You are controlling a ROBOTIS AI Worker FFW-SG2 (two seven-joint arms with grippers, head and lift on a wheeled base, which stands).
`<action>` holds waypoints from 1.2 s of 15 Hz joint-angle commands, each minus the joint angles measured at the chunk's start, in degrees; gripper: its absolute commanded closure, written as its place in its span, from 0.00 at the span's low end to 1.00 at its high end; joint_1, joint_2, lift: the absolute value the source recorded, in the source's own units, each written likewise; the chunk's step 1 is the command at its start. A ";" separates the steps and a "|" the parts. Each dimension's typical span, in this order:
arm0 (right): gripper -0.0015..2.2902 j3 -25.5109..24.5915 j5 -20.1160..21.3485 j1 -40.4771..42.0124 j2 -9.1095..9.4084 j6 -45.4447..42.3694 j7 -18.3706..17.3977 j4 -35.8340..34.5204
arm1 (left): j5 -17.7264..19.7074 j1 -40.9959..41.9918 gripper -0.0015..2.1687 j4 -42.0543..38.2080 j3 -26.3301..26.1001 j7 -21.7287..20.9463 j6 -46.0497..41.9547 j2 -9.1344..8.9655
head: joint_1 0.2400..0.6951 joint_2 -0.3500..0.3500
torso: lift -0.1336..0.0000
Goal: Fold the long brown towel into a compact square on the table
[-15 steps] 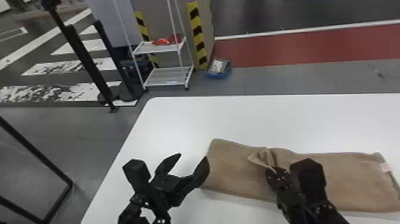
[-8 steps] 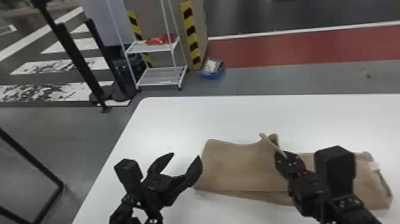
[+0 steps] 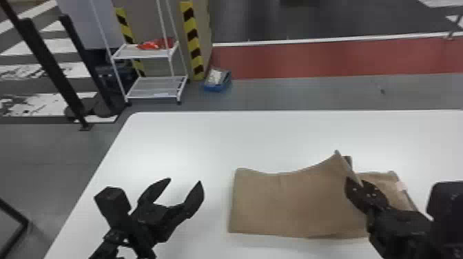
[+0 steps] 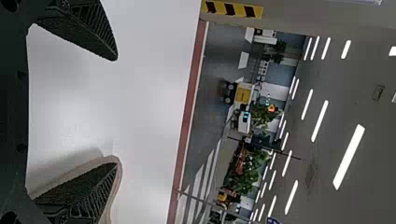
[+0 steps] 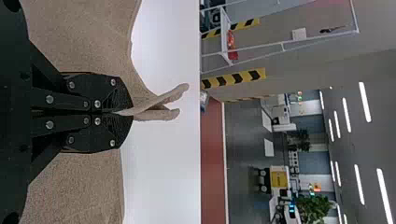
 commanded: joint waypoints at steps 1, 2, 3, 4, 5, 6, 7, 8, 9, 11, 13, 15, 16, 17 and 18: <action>0.73 -2.05 -1.40 -0.21 0.05 0.18 0.42 1.43 | -0.07 0.07 0.03 0.04 -0.30 0.00 0.00 0.00 | 1.00 0.65 | 0.07; 0.73 -2.05 -1.58 -0.57 0.05 0.35 1.04 1.52 | -0.07 0.16 0.03 -0.14 -0.47 0.00 0.00 -0.09 | 1.00 0.64 | 0.07; 0.73 -3.81 -3.07 -0.39 0.31 1.23 1.92 0.20 | -0.07 0.16 0.03 -0.23 -0.56 0.00 0.00 -0.09 | 1.00 0.62 | 0.07; 0.73 -6.36 -5.27 -0.39 0.36 2.64 1.92 -1.73 | -0.07 0.51 0.03 -0.23 -0.47 0.00 0.00 0.00 | 1.00 0.62 | 0.07; 0.73 -8.38 -6.68 -0.39 0.36 3.52 1.92 -1.82 | -0.07 0.86 0.03 -0.31 -0.39 0.00 -0.18 0.00 | 1.00 0.61 | 0.07; 0.73 -9.78 -7.29 -1.00 0.36 3.52 2.00 0.38 | -0.07 1.13 0.03 -0.31 -0.21 0.00 -0.70 0.00 | 1.00 0.59 | 0.07; 0.73 -9.96 -6.68 -2.24 0.31 4.22 2.53 2.31 | -0.07 1.13 0.03 -0.23 -0.21 0.08 -0.70 0.00 | 1.00 0.57 | 0.07; 0.73 -10.14 -7.03 -2.32 0.31 4.57 2.97 1.96 | -0.07 1.13 0.03 -0.49 -0.30 0.08 -0.70 0.00 | 1.00 0.54 | 0.07; 0.73 -11.89 -9.14 -2.15 0.36 5.27 3.23 0.73 | -0.07 1.13 0.03 -0.49 -0.39 0.08 -0.70 -0.09 | 1.00 0.53 | 0.07; 0.73 -15.23 -11.69 -2.94 0.36 7.91 3.23 -0.15 | -0.07 1.57 0.04 -0.58 -0.39 0.00 -1.05 -0.09 | 1.00 0.52 | 0.07; 0.73 -17.34 -12.92 -3.03 0.36 8.44 3.41 -0.15 | -0.07 1.57 0.04 -0.49 -0.21 0.00 -1.23 0.00 | 1.00 0.49 | 0.07; 0.73 -20.59 -16.52 -3.11 0.36 10.02 3.50 -1.38 | -0.07 1.57 0.04 -0.67 -0.12 0.00 -1.41 0.00 | 1.00 0.45 | 0.07; 0.73 -20.51 -15.20 -4.34 0.36 10.90 3.50 0.20 | -0.07 1.65 0.04 -0.58 -0.12 -0.09 -1.58 0.00 | 1.00 0.44 | 0.07; 0.73 -19.98 -14.67 -5.14 0.36 12.31 3.58 1.26 | -0.07 1.57 0.04 -0.58 -0.39 -0.09 -1.58 0.00 | 1.00 0.43 | 0.07; 0.73 -20.16 -15.99 -4.70 0.36 13.01 4.90 0.29 | -0.07 1.57 0.04 -0.67 -0.47 0.00 -1.58 0.00 | 1.00 0.41 | 0.07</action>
